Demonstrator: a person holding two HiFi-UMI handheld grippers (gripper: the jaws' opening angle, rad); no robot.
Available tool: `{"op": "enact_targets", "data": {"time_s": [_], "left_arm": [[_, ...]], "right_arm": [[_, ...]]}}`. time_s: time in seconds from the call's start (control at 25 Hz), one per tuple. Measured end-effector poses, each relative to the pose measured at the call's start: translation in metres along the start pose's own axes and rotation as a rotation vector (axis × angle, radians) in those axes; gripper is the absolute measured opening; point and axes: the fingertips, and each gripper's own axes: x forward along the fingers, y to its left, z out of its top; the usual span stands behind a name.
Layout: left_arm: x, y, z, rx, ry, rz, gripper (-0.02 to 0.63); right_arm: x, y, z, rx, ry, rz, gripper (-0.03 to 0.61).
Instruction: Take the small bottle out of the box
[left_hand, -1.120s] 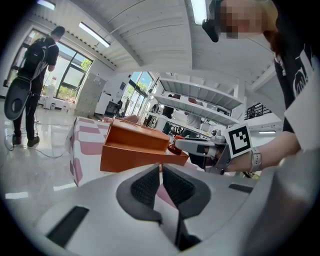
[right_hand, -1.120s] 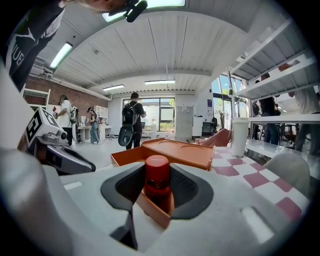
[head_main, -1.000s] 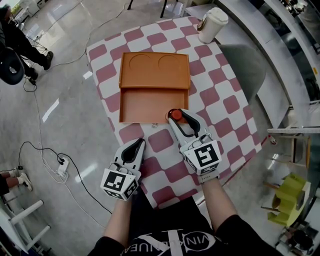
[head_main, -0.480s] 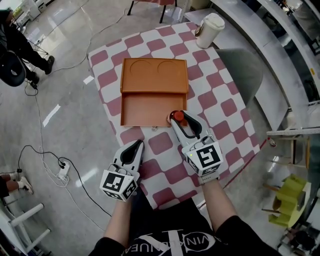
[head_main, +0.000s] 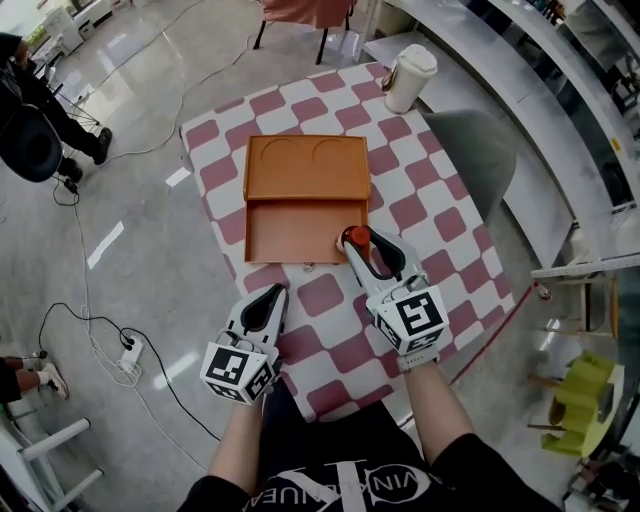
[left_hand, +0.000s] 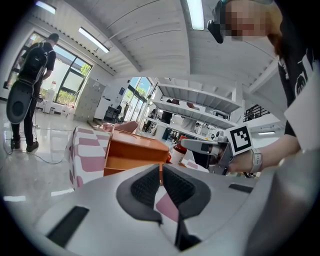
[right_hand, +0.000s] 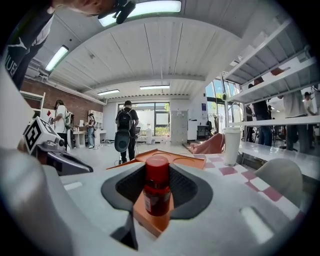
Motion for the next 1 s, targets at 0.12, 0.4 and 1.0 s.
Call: {"op": "enact_targets", "data": {"time_s": [0.12, 0.4, 1.0], "left_arm": [[0.000, 0.001, 0.007, 0.008, -0.010, 0.002, 0.025], [-0.003, 0.004, 0.024, 0.021, -0.038, 0.008, 0.025], [-0.013, 0.003, 0.052, 0.050, -0.090, 0.007, 0.025]], "right_arm": [[-0.002, -0.001, 0.005, 0.007, -0.006, -0.005, 0.140], [-0.009, 0.001, 0.015, 0.009, -0.013, -0.006, 0.140], [-0.026, 0.009, 0.037, 0.002, -0.039, -0.011, 0.140]]}}
